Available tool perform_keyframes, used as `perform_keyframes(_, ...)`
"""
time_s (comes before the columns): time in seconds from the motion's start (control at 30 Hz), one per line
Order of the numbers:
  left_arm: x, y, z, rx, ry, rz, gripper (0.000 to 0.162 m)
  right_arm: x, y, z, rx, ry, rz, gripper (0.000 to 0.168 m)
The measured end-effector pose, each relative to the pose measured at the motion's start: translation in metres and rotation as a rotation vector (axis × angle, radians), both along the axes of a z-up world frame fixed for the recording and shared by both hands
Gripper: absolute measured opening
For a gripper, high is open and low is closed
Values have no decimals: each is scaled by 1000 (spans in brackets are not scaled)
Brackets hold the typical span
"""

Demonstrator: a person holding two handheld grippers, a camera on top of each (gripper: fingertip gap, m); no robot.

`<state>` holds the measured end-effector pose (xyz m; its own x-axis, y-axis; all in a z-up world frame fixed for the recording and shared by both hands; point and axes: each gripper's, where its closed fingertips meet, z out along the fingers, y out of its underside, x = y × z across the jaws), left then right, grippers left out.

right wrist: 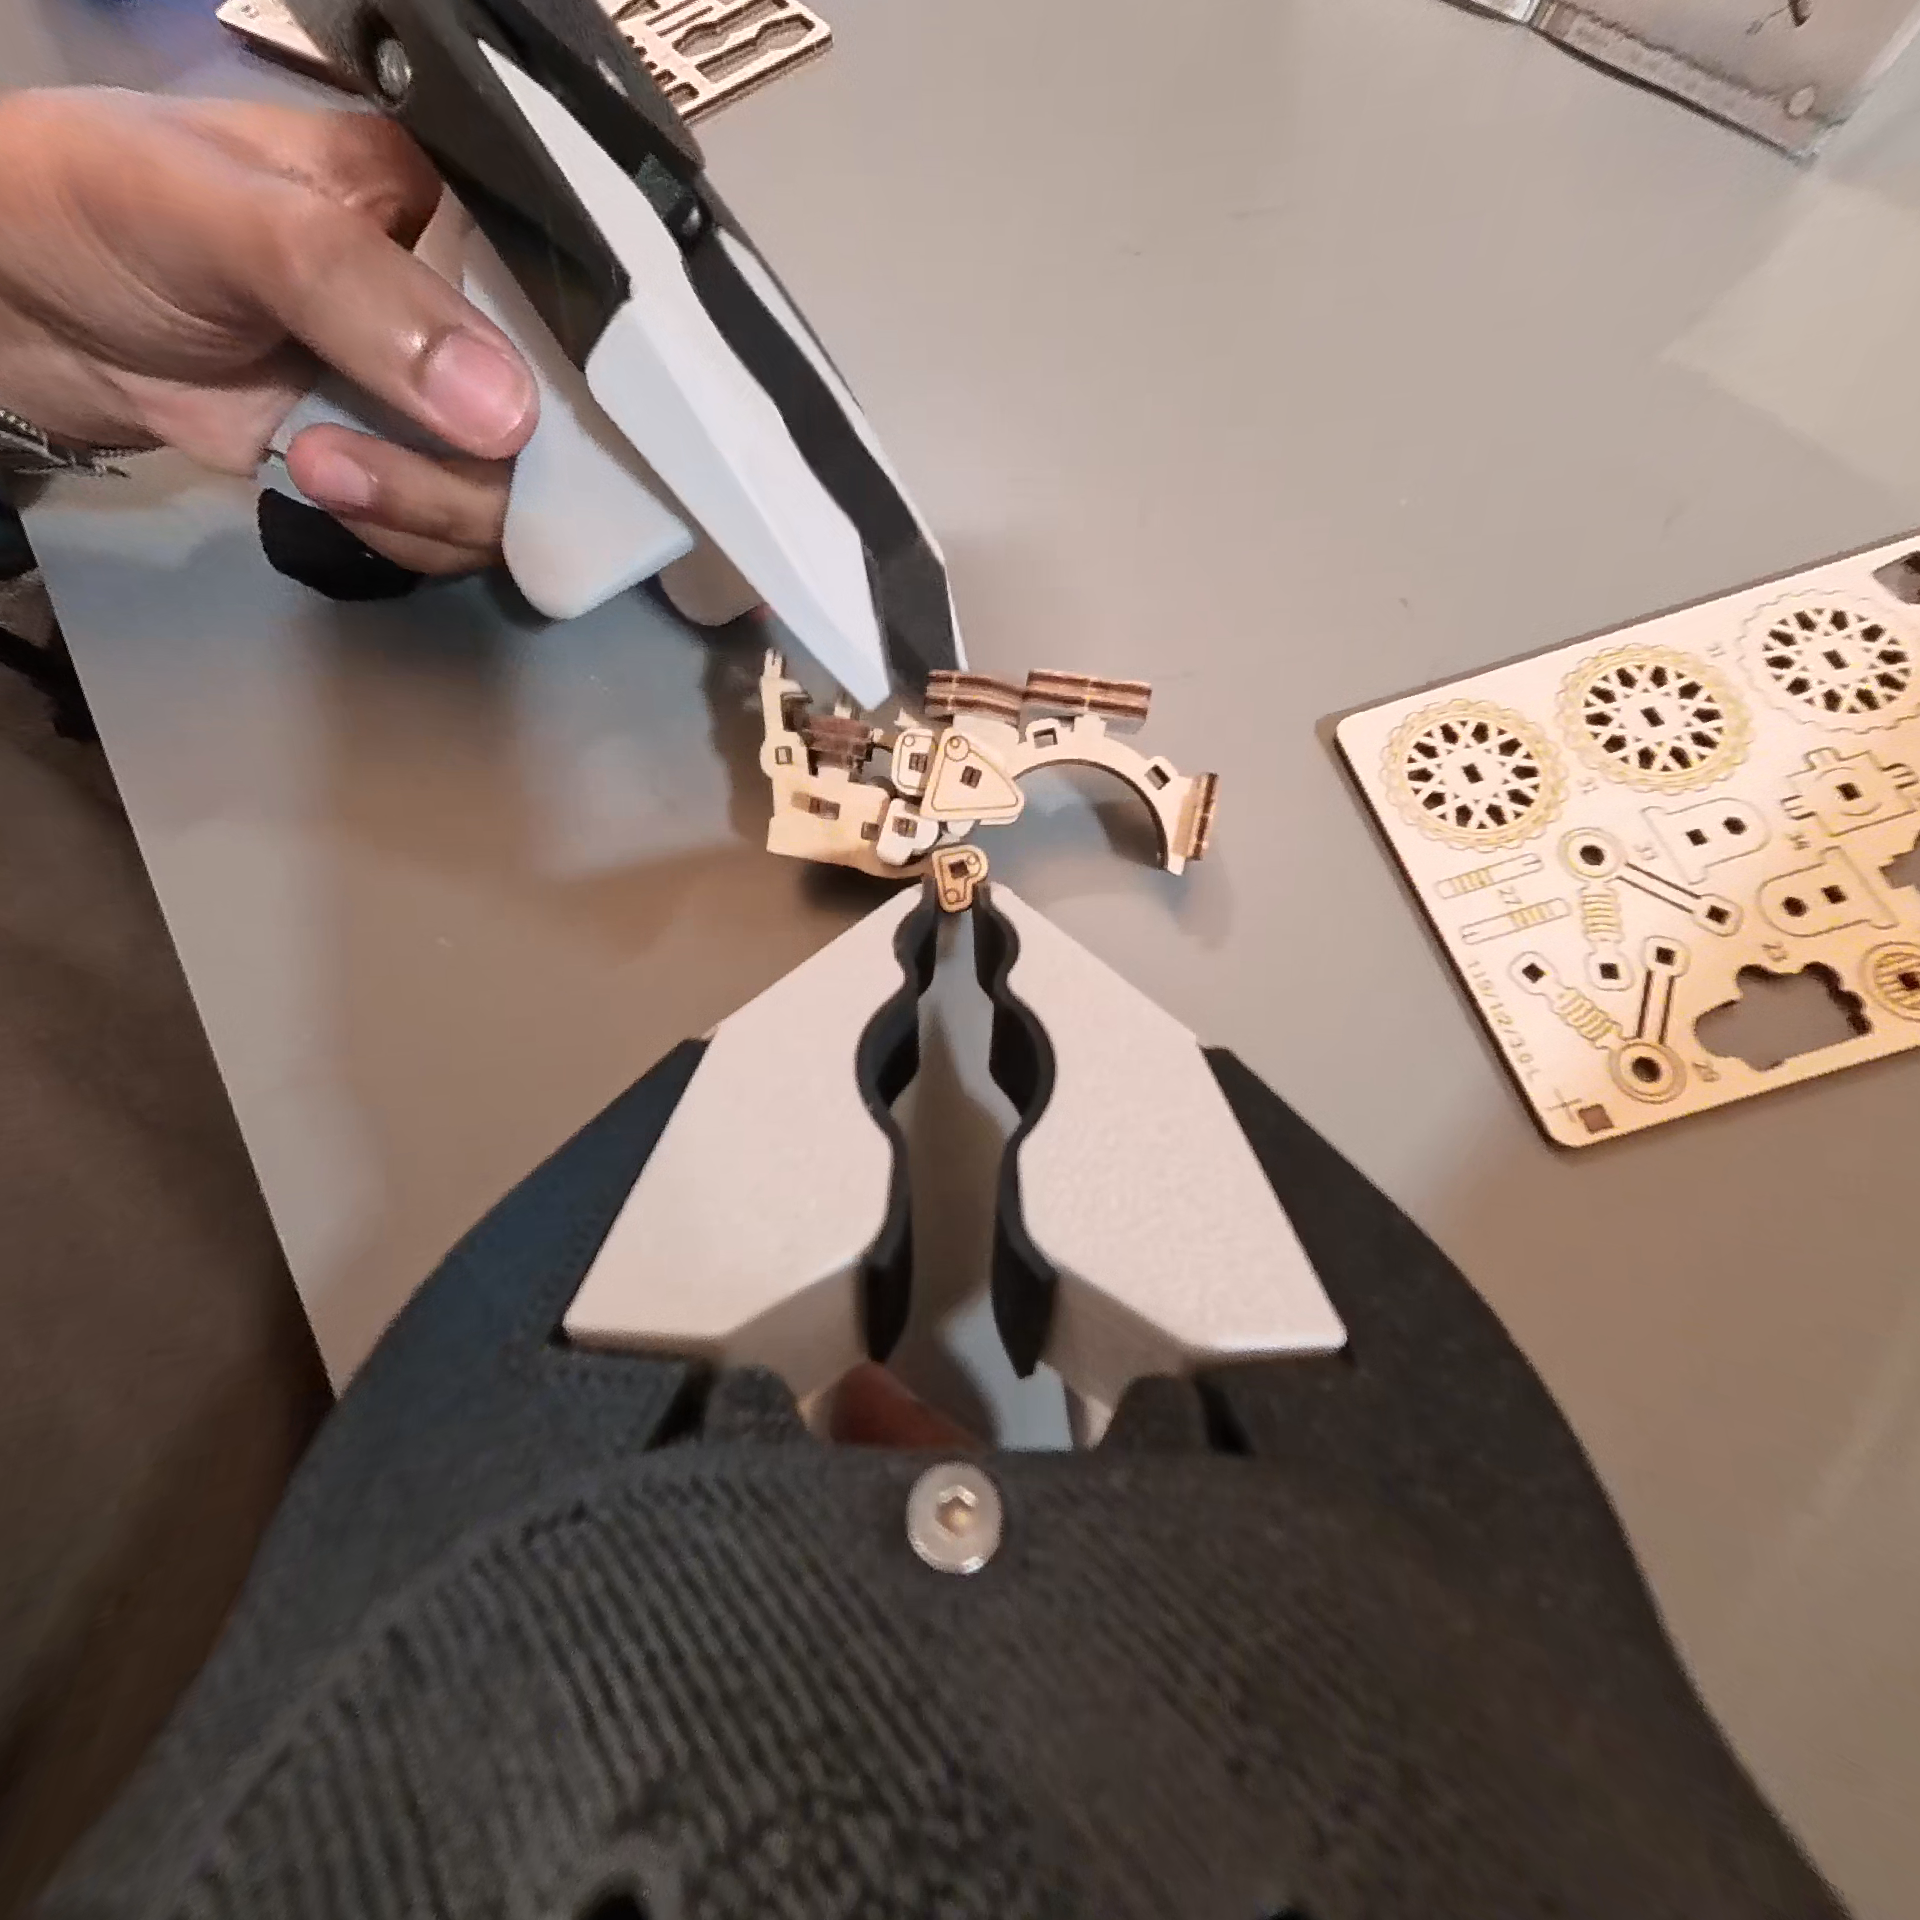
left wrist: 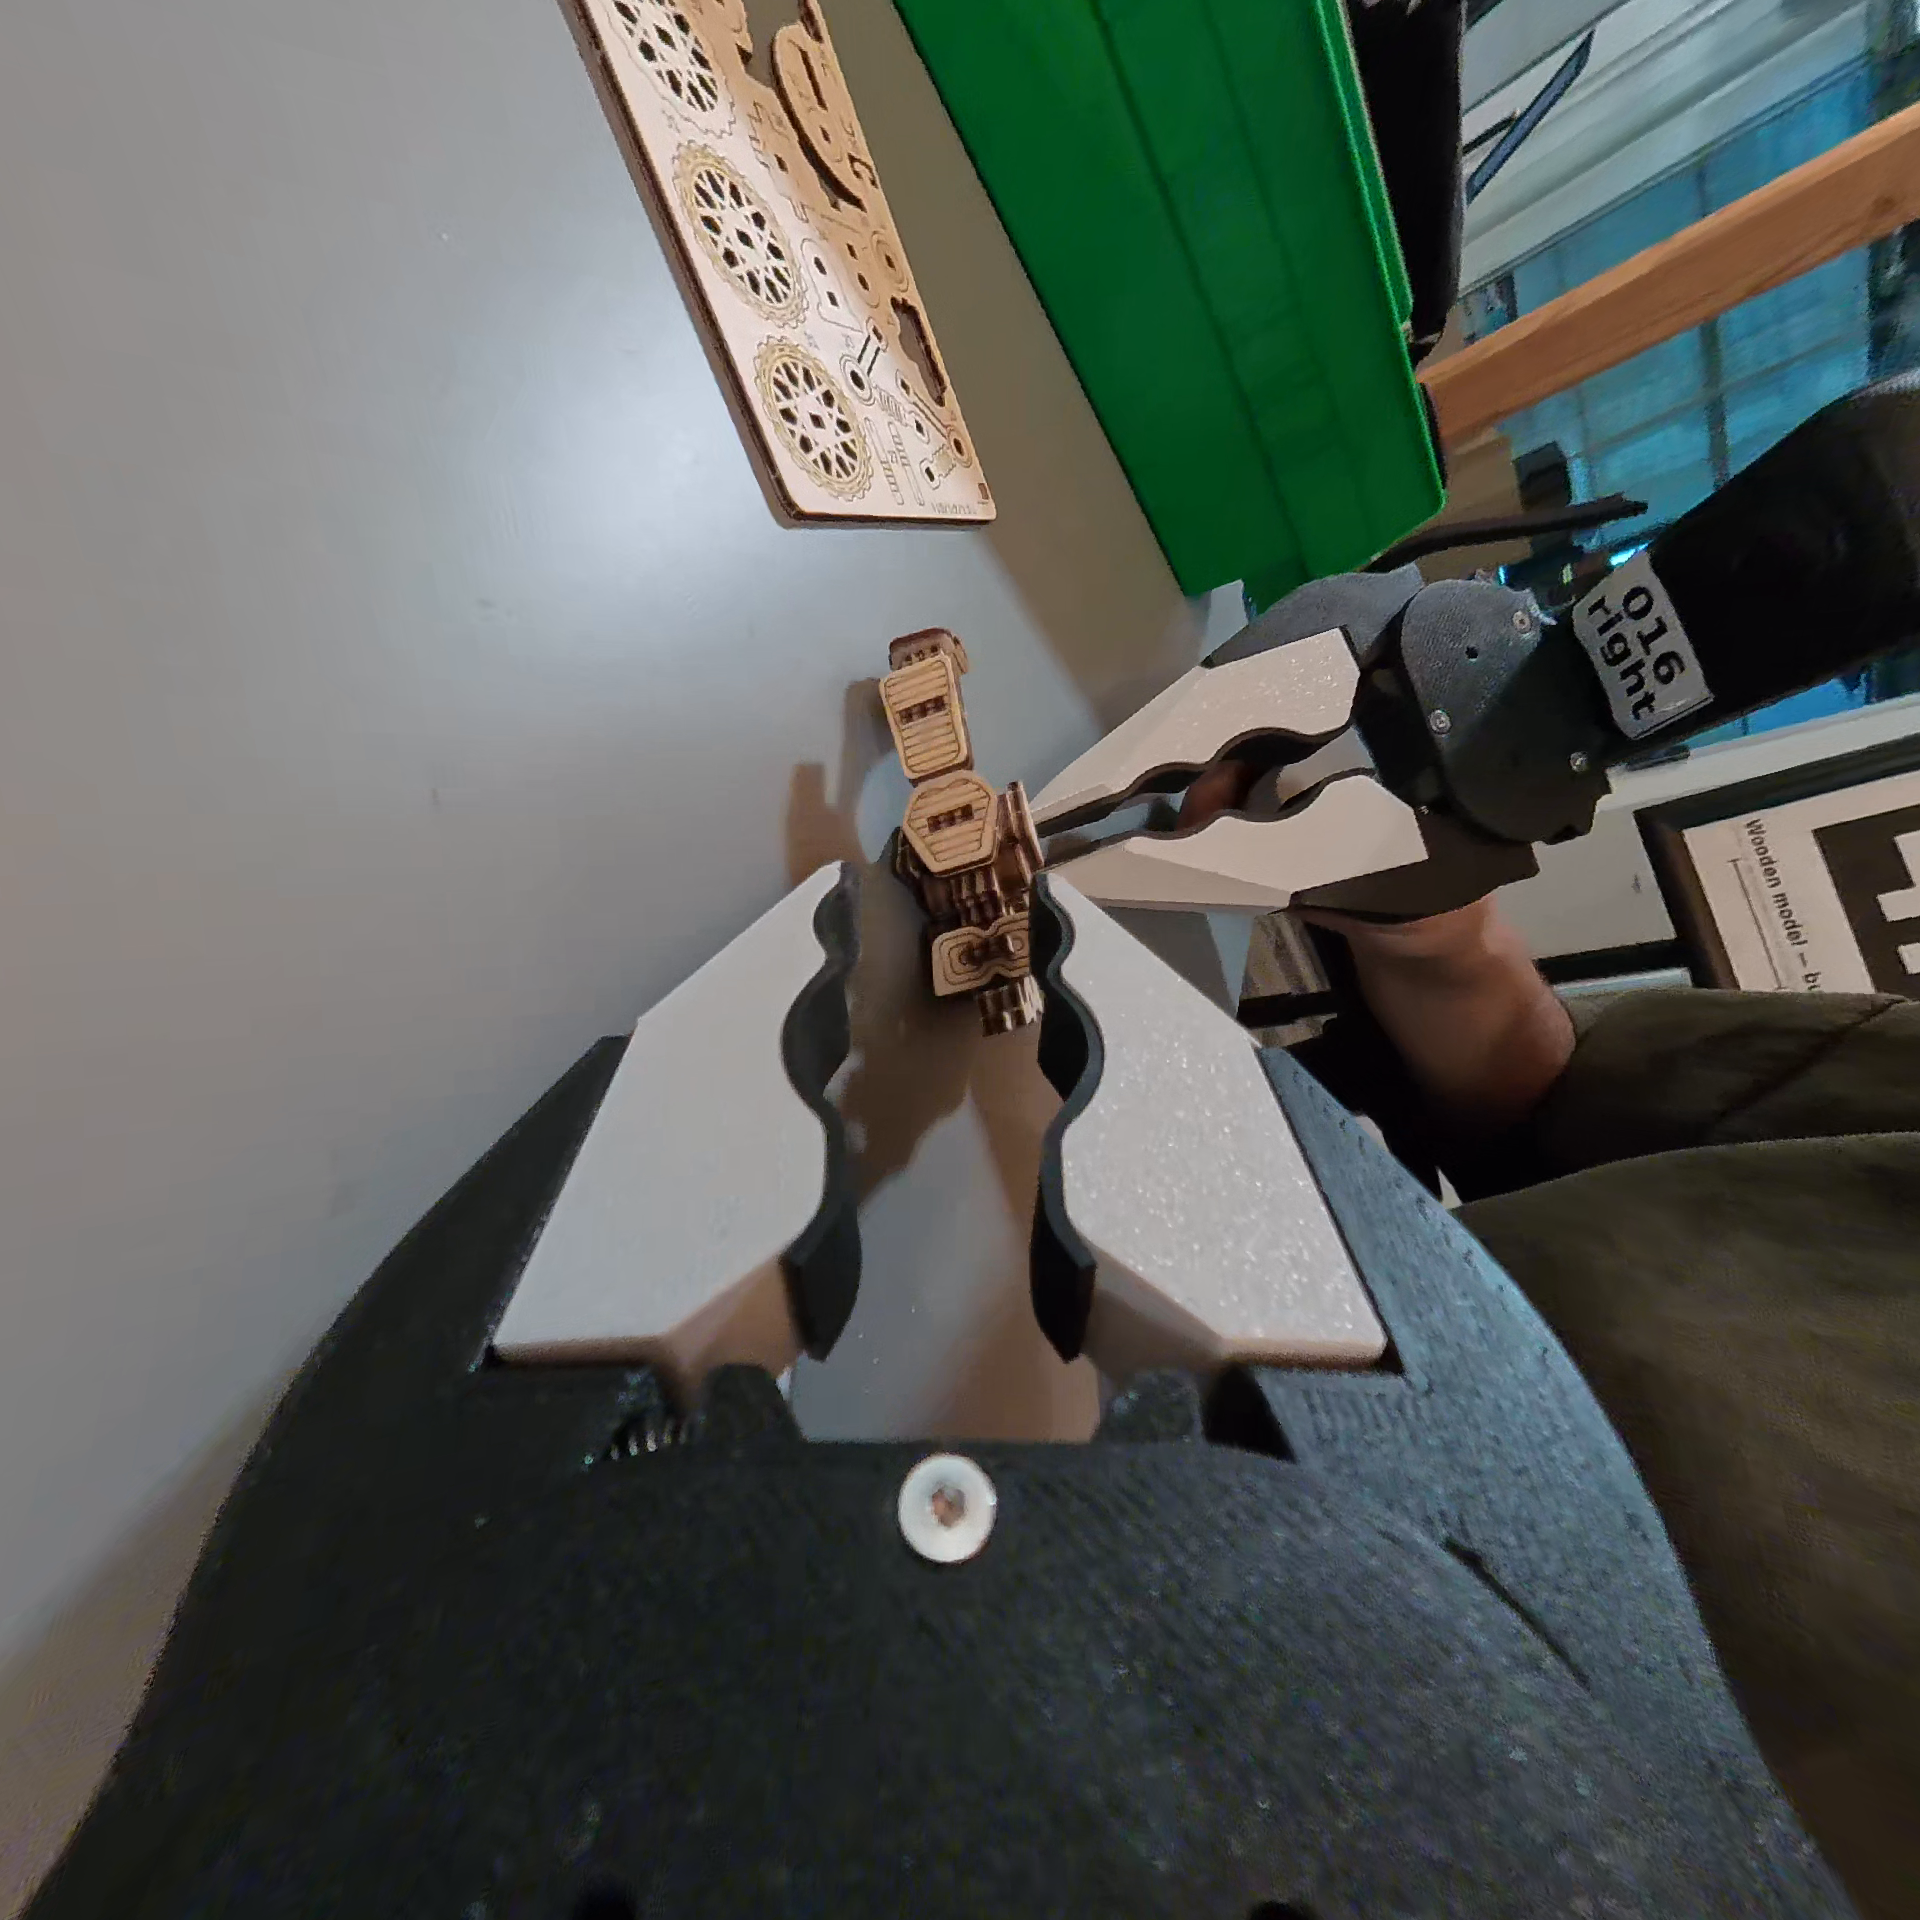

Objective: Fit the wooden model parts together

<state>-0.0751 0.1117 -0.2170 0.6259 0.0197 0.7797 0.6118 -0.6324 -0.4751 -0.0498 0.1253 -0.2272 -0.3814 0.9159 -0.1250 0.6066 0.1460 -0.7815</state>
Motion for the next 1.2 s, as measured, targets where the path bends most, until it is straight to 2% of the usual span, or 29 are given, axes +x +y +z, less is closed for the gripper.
perform_keyframes(0.03,2,0,0,-5,1,-8,32,0,0,0,2,-2,0,5)
perform_keyframes(0.23,19,1,-1,-34,-69,-67,32,1,-1,-4,30,-12,12,5)
perform_keyframes(0.7,20,0,-2,-47,-124,-55,24,1,-3,-2,50,4,27,5)
perform_keyframes(0.97,26,-4,4,-55,-231,-76,35,-1,-7,9,59,66,48,5)
perform_keyframes(1.07,24,-4,2,-58,-218,-61,25,-1,-7,8,66,67,48,5)
perform_keyframes(1.2,23,-3,3,-50,-217,-56,25,-1,-6,9,57,69,46,5)
